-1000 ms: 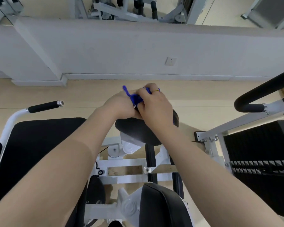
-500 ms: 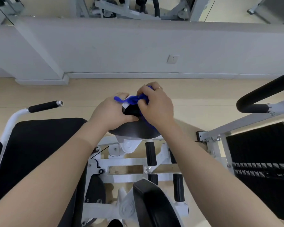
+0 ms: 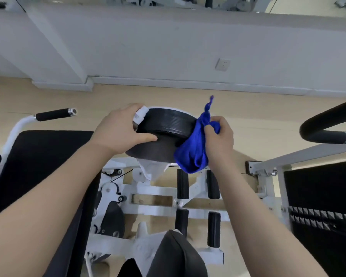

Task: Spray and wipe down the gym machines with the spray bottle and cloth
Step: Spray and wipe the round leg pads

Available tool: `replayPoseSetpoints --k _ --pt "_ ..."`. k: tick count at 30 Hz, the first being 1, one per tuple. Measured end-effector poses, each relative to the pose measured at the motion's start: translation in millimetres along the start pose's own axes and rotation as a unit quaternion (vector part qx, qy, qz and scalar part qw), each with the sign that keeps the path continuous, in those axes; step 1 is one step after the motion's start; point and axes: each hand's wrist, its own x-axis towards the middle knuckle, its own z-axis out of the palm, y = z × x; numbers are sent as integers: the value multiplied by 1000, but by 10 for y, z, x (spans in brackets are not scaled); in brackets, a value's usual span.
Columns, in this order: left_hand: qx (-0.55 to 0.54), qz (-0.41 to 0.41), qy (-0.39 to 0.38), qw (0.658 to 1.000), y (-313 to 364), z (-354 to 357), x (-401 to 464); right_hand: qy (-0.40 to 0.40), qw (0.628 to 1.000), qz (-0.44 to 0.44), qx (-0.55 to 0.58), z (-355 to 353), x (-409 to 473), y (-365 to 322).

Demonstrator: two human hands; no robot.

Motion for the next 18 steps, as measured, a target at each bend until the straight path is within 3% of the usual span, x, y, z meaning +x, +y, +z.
replayPoseSetpoints --k 2,5,7,10,15,18 --pt "-10 -15 0 1000 25 -8 1 -29 998 59 -16 -6 35 223" --pt "-5 -27 2 1000 21 -3 -22 -113 967 220 -62 83 -64 787" --pt "-7 -32 10 999 15 31 -48 -111 957 268 -8 182 -146 1012" --pt "-21 -40 33 998 33 42 -99 -86 962 241 92 201 -130 812" --pt "-34 -76 78 993 -15 100 -212 -95 987 106 72 -50 181 339" --pt "-38 -66 85 993 -68 120 -211 -131 980 146 30 59 202 417"
